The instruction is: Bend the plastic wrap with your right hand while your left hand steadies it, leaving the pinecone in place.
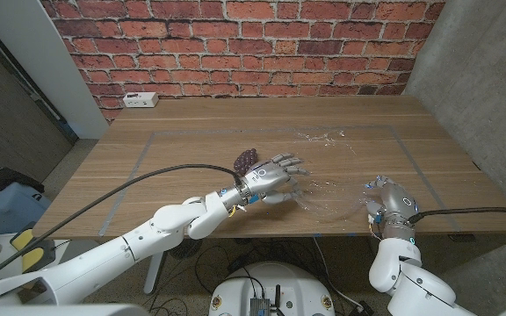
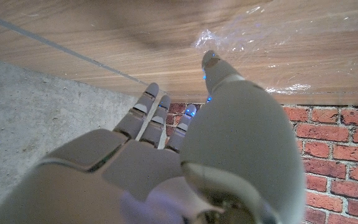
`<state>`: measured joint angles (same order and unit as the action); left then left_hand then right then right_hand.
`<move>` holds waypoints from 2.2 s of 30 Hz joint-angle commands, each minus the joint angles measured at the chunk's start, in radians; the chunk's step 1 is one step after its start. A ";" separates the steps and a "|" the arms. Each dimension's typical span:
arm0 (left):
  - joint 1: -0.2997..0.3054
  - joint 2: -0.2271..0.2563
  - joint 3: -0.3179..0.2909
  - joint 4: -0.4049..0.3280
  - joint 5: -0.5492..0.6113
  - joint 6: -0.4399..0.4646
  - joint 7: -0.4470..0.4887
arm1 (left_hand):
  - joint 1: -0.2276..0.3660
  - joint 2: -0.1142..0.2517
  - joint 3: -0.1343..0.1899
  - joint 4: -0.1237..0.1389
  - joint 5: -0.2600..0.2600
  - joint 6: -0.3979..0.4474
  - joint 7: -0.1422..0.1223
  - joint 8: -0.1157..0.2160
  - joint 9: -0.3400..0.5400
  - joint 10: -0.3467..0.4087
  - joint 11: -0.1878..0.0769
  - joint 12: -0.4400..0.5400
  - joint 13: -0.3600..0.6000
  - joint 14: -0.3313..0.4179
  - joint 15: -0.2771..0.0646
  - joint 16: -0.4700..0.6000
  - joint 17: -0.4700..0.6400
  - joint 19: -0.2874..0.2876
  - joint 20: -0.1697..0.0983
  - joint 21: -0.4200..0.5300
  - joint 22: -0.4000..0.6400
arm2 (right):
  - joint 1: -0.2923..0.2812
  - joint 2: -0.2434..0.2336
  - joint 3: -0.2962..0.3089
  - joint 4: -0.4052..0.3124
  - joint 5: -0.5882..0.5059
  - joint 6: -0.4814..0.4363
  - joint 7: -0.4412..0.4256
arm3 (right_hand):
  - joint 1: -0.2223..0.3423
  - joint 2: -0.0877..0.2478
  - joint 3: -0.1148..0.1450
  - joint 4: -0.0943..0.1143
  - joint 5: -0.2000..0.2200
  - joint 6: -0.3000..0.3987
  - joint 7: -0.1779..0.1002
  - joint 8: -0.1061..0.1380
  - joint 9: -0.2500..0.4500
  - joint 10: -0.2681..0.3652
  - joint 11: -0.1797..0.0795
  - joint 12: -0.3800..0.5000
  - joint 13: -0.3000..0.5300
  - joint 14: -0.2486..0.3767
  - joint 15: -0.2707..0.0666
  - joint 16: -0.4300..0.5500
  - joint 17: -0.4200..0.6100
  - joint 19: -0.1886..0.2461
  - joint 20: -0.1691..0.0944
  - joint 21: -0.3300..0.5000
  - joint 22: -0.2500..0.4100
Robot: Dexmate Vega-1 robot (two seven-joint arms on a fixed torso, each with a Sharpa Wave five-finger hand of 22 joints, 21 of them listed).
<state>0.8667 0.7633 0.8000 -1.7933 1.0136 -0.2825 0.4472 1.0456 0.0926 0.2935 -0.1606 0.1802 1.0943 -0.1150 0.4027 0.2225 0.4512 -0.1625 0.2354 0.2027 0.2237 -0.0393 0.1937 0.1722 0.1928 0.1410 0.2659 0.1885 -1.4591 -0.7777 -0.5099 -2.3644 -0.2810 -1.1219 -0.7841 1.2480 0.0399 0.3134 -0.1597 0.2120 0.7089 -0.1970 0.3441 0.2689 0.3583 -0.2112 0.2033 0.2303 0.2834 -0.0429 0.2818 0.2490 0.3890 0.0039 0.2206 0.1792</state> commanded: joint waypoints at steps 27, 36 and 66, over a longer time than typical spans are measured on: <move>0.002 0.000 -0.019 0.012 -0.050 -0.010 -0.006 | 0.010 -0.006 0.000 -0.001 0.004 0.038 0.033 0.029 0.148 0.015 0.004 -0.004 0.003 0.009 -0.058 -0.006 0.001 0.010 0.001 -0.008 0.003 | 0.160 0.000 -0.140 0.099 0.015 -0.100 0.011 | 0.008 0.030 -0.075 0.031 0.007 0.122 0.021 0.090 0.029 0.029 -0.002 0.014 0.005 0.016 -0.149 0.039 0.027 -0.025 0.005 -0.003 0.006; 0.027 0.006 -0.043 -0.004 -0.089 0.000 -0.001 | 0.012 -0.007 0.001 -0.002 0.004 0.045 0.039 0.031 0.148 0.019 0.005 -0.004 0.003 0.012 -0.060 -0.005 0.000 0.011 0.000 -0.010 0.003 | 0.147 0.041 -0.142 0.157 -0.045 -0.047 -0.083 | -0.011 0.091 -0.113 0.050 0.001 0.252 0.090 0.139 0.015 0.178 0.004 0.054 0.004 0.089 -0.178 0.095 0.049 0.024 -0.023 0.019 0.010; 0.046 -0.035 -0.167 0.044 -0.437 -0.104 -0.110 | -0.003 0.001 -0.007 0.013 -0.001 0.012 0.009 0.015 0.146 -0.003 0.017 -0.017 0.005 0.002 -0.042 -0.007 0.004 0.009 0.012 -0.019 0.004 | -0.085 0.211 0.126 0.192 -0.026 0.310 -0.296 | -0.031 0.131 -0.116 0.072 0.014 0.209 0.090 0.160 0.062 0.192 0.034 0.044 0.010 0.095 -0.175 0.082 0.048 0.044 -0.001 0.030 0.013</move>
<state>0.9146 0.7471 0.6700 -1.7674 0.6596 -0.3644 0.3646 1.0506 0.0872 0.2874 -0.1546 0.1793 1.0899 -0.1037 0.4198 0.2225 0.4541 -0.1481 0.2218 0.2024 0.2252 -0.0408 0.1887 0.1733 0.1981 0.1464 0.2475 0.1884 -1.5091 -0.6121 -0.4310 -2.1997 -0.2931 -0.9275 -1.0264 1.2145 0.1626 0.1947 -0.0963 0.2187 0.9178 -0.1091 0.4967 0.3269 0.5453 -0.1861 0.2506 0.2349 0.3751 -0.0412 0.3685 0.2939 0.4293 -0.0066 0.2442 0.1886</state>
